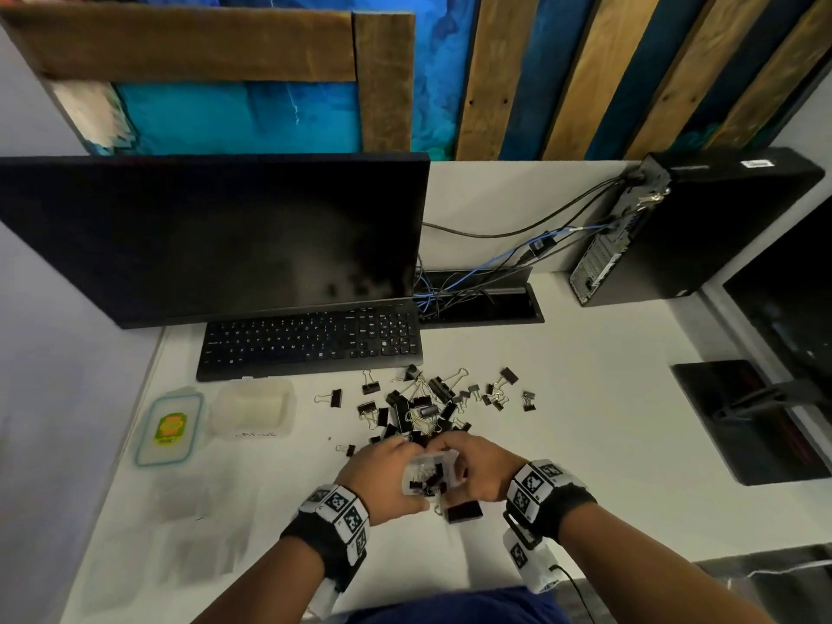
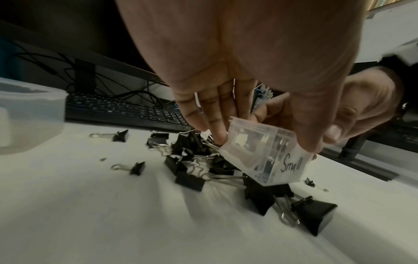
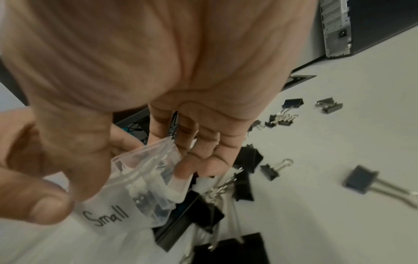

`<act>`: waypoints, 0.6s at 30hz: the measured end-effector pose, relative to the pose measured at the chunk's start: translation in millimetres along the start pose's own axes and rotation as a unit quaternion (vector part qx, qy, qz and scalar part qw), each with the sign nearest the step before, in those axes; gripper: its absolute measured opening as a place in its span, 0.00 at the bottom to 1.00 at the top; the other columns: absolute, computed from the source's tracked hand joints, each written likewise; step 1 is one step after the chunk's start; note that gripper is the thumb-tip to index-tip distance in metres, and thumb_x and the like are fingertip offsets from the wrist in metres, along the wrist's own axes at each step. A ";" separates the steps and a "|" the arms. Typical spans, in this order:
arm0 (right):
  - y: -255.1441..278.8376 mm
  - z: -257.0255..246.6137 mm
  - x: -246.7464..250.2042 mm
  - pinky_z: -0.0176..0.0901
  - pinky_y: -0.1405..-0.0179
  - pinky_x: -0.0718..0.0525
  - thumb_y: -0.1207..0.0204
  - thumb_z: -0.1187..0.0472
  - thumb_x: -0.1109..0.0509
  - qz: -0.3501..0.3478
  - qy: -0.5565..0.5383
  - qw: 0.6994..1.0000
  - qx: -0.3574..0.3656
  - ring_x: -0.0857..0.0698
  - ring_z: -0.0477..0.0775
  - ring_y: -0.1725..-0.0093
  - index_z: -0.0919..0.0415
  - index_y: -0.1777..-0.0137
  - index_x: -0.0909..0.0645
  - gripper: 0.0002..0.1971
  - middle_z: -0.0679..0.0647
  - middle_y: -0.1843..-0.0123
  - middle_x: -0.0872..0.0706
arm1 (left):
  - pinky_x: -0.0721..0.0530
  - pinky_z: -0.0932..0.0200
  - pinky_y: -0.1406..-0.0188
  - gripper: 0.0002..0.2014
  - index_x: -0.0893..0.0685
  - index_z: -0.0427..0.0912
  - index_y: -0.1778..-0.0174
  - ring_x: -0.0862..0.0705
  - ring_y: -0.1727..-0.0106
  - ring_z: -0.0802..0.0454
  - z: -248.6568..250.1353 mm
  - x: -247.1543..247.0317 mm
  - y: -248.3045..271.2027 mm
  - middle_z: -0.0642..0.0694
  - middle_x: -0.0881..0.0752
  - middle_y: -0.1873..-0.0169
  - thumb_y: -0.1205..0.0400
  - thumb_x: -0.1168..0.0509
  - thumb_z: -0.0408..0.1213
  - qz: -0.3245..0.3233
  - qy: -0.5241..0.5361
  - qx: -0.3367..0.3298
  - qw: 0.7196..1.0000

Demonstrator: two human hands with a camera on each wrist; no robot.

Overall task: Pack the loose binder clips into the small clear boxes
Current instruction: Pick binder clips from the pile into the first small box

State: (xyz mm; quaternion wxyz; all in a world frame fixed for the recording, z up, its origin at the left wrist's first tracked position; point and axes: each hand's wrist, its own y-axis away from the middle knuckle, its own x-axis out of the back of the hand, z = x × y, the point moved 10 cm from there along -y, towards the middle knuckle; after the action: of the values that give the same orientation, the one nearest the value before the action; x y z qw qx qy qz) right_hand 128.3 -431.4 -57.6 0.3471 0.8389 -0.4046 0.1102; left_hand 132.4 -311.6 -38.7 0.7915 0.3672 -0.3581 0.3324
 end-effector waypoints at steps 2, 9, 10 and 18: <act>6.6 9.3 12.2 0.28 0.52 0.21 0.39 0.61 0.14 0.009 0.019 1.000 0.002 0.17 0.47 0.45 0.54 0.32 0.23 0.34 0.47 0.40 0.18 | 0.21 0.57 0.43 0.36 0.27 0.54 0.28 0.21 0.40 0.53 15.8 0.1 -10.9 0.56 0.24 0.38 0.30 0.28 0.62 0.001 -0.005 -0.010 1.000; 34.3 65.8 61.2 0.40 0.45 0.19 0.38 0.58 0.15 0.073 0.049 0.996 -0.029 0.18 0.49 0.45 0.52 0.31 0.24 0.34 0.48 0.37 0.20 | 0.21 0.50 0.34 0.37 0.35 0.56 0.21 0.23 0.32 0.50 58.7 -19.7 -47.8 0.53 0.27 0.27 0.24 0.36 0.67 -0.005 -0.003 -0.025 1.000; 37.9 78.3 69.2 0.39 0.46 0.20 0.37 0.56 0.15 0.087 0.052 0.994 -0.042 0.19 0.49 0.46 0.52 0.30 0.25 0.35 0.48 0.35 0.21 | 0.22 0.50 0.33 0.36 0.36 0.55 0.20 0.24 0.30 0.50 59.2 -21.4 -50.5 0.53 0.28 0.25 0.21 0.39 0.66 -0.003 -0.003 -0.017 1.000; 59.6 170.4 110.5 0.43 0.31 0.25 0.38 0.48 0.17 0.133 0.068 0.985 -0.083 0.23 0.50 0.32 0.51 0.24 0.28 0.40 0.46 0.31 0.23 | 0.24 0.57 0.34 0.07 0.19 0.56 0.47 0.23 0.34 0.55 35.5 -24.2 -58.8 0.55 0.20 0.37 0.15 0.42 0.45 0.029 -0.043 0.075 0.996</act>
State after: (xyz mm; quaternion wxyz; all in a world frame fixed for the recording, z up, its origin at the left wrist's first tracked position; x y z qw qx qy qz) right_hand 138.5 -638.0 -102.0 0.4249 0.7360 -0.4959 0.1785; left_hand 154.7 -377.1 -61.7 0.7359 0.4285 -0.3764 0.3650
